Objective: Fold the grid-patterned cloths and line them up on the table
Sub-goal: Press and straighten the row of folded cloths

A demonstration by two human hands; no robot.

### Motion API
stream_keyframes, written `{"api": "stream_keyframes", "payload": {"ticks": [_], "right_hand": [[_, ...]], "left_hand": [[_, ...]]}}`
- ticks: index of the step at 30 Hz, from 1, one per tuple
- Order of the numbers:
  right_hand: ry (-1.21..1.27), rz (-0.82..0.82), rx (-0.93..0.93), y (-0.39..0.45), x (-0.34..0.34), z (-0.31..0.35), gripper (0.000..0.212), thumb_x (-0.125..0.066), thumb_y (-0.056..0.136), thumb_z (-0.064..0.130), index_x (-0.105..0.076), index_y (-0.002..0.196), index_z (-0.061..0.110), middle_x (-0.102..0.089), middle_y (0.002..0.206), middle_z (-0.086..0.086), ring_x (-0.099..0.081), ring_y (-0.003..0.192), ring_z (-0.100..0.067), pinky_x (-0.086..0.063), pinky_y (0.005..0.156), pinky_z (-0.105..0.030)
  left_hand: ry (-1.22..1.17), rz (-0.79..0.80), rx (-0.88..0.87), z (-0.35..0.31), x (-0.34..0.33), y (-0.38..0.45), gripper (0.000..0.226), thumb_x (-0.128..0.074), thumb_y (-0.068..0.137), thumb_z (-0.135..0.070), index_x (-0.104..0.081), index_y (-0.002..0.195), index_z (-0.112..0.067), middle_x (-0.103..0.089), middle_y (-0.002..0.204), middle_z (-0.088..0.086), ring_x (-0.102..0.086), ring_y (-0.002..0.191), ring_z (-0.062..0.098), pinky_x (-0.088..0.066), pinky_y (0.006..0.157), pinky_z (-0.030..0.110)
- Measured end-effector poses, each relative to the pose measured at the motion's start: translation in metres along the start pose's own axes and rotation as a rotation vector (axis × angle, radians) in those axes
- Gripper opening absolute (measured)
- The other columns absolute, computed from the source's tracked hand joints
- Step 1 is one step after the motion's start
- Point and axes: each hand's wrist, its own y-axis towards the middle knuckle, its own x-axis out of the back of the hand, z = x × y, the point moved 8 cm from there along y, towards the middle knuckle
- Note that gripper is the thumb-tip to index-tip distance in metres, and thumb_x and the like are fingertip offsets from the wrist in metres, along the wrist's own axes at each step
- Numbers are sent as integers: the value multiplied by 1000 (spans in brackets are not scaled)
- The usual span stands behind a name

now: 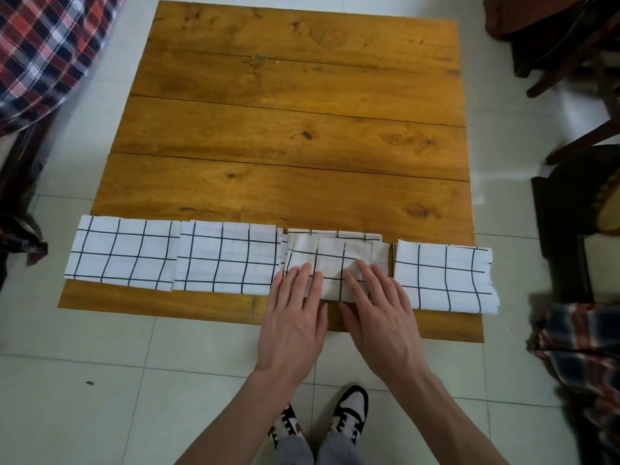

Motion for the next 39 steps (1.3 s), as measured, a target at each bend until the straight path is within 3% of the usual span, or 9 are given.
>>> {"api": "stream_keyframes", "payload": {"ticks": [10,17,20,28,34,39], "right_hand": [[-14,24,-36,5,1,2,58,-33,108,51,-39,159,25,-36,168,-3,-28,157,-26,-22,128,-48],[89,0,-63,1,14,1,60,-25,110,49,-26,165,24,-20,173,2,-10,161,-19,-12,130,-47],[133,-57,-96,-7,33,-7,58,-22,112,46,-28,164,23,-23,172,2,-9,161,-15,-11,131,-44],[148,-154,-243,-45,81,-67,54,-31,112,42,-38,161,19,-35,167,-2,-24,159,-20,-24,128,-50],[131,-86,-228,-53,83,-111,55,-29,111,44,-37,161,22,-33,169,-2,-21,159,-20,-20,129,-48],[133,-4,-176,-48,77,-137,58,-24,111,50,-28,164,26,-24,172,2,-12,161,-17,-7,130,-41]], "left_hand": [[-19,-3,-1,3,0,3,56,-25,109,-38,-44,155,-11,-42,162,13,-35,153,29,-31,124,52],[-79,-63,-20,-8,11,6,58,-34,108,-37,-39,158,-7,-39,164,13,-31,155,31,-31,124,54],[-106,-71,-69,-23,17,10,57,-42,106,-35,-42,156,-7,-40,163,12,-33,154,31,-30,124,53],[-158,-48,-187,-95,45,25,53,-30,111,-35,-45,154,-8,-43,162,11,-34,153,28,-31,124,51],[-69,7,-125,-127,35,41,57,-27,111,-40,-43,156,-10,-42,163,10,-34,154,27,-29,126,49],[28,99,-38,-150,23,45,66,-10,109,-43,-42,158,-12,-44,162,9,-36,153,27,-30,126,48]]}}
